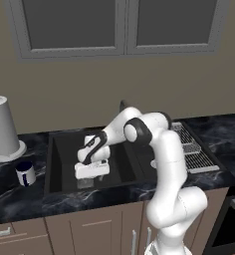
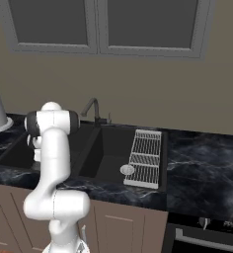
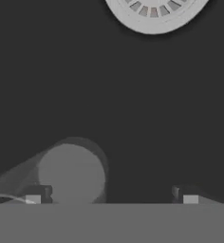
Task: Move any existing items from the left basin to the right basin for drying. Then move the mug from the counter to the left basin of the sink for washing.
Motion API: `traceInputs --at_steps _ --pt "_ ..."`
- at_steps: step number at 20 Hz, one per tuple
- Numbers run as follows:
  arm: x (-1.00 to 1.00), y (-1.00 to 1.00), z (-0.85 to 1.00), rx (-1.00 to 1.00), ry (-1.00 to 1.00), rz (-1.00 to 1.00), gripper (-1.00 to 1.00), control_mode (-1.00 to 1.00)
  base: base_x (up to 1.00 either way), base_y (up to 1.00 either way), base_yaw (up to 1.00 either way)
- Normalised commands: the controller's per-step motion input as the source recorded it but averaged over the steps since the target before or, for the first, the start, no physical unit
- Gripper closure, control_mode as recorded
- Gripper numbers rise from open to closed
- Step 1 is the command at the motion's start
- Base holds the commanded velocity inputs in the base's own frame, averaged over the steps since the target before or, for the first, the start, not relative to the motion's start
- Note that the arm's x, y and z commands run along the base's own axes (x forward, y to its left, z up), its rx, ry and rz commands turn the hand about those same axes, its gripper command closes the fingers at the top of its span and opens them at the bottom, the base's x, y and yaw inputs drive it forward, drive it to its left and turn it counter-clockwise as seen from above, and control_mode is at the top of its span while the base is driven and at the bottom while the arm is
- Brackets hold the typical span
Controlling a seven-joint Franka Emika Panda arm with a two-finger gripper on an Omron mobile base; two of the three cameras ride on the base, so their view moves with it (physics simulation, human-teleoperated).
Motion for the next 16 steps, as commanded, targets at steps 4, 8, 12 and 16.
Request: traceInputs --at_steps 4,8,12,16 --pt "0.16 0.00 -0.33 0.00 0.00 0.00 -1.00 -1.00 0.00 0.00 0.00" --pt "0.19 0.03 -0.22 0.00 0.00 0.00 -1.00 -1.00 0.00 0.00 0.00" --pt "0.07 0.06 -0.14 0.00 0.00 0.00 -1.00 -1.00 0.00 0.00 0.00" --pt "0.00 0.00 -0.15 0.00 0.00 0.00 -1.00 -1.00 0.00 0.00 0.00"
